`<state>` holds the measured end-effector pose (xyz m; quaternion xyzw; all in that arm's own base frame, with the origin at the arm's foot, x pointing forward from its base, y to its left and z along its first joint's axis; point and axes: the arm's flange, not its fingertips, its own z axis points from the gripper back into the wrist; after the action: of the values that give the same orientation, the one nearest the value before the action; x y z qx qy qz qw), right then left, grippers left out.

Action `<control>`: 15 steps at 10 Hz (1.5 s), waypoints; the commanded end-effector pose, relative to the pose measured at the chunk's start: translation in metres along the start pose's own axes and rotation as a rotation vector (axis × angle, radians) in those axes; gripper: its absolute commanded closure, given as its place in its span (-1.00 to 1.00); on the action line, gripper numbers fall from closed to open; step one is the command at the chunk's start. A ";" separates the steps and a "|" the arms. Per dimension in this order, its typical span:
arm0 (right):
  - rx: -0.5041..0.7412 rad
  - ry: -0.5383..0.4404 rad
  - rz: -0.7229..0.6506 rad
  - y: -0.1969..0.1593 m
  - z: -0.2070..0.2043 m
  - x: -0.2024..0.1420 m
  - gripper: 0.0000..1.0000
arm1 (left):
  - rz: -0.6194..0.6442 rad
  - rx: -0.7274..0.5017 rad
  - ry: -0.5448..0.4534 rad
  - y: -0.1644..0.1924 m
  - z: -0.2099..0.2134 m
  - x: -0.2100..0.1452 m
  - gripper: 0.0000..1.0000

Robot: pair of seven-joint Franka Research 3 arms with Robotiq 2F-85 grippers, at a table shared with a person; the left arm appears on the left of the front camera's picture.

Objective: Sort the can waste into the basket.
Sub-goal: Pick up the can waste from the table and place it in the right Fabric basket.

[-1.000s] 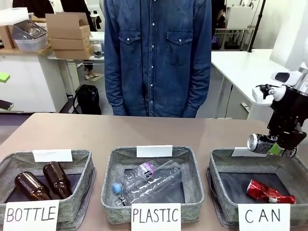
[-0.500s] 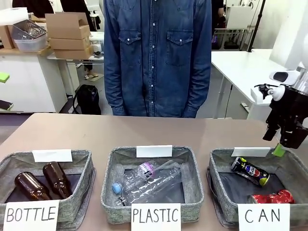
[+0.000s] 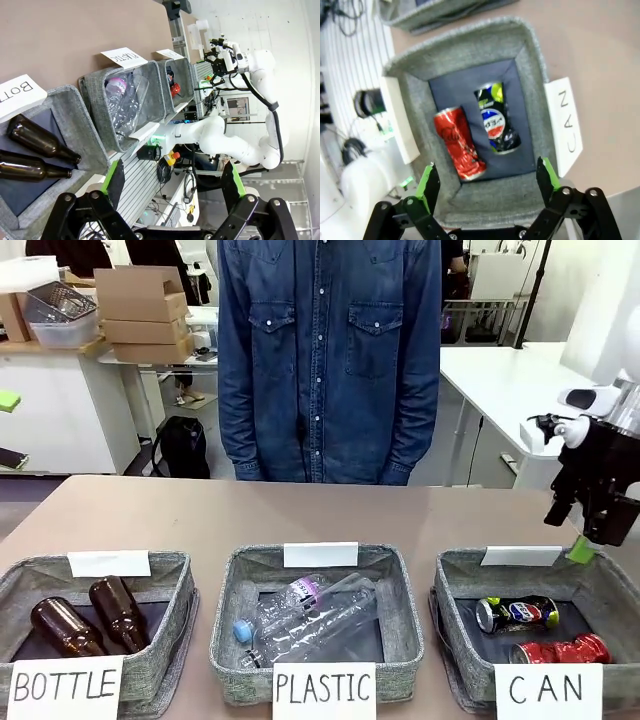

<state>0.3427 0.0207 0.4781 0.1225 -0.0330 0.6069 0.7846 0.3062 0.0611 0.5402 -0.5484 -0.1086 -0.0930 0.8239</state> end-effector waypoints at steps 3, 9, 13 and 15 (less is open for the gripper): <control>0.874 -1.175 -0.769 -0.020 0.086 -0.004 -1.00 | -0.013 -0.005 0.008 -0.001 0.002 -0.002 -1.00; 0.704 -0.617 -0.220 -0.021 0.091 -0.042 -1.00 | -0.013 -0.005 0.008 -0.001 0.002 -0.002 -1.00; 0.704 -0.617 -0.220 -0.021 0.091 -0.042 -1.00 | -0.013 -0.005 0.008 -0.001 0.002 -0.002 -1.00; 0.704 -0.617 -0.220 -0.021 0.091 -0.042 -1.00 | -0.013 -0.005 0.008 -0.001 0.002 -0.002 -1.00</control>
<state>0.3591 -0.0429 0.5566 0.5643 -0.0358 0.4237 0.7077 0.3061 0.0613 0.5402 -0.5484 -0.1086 -0.0927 0.8239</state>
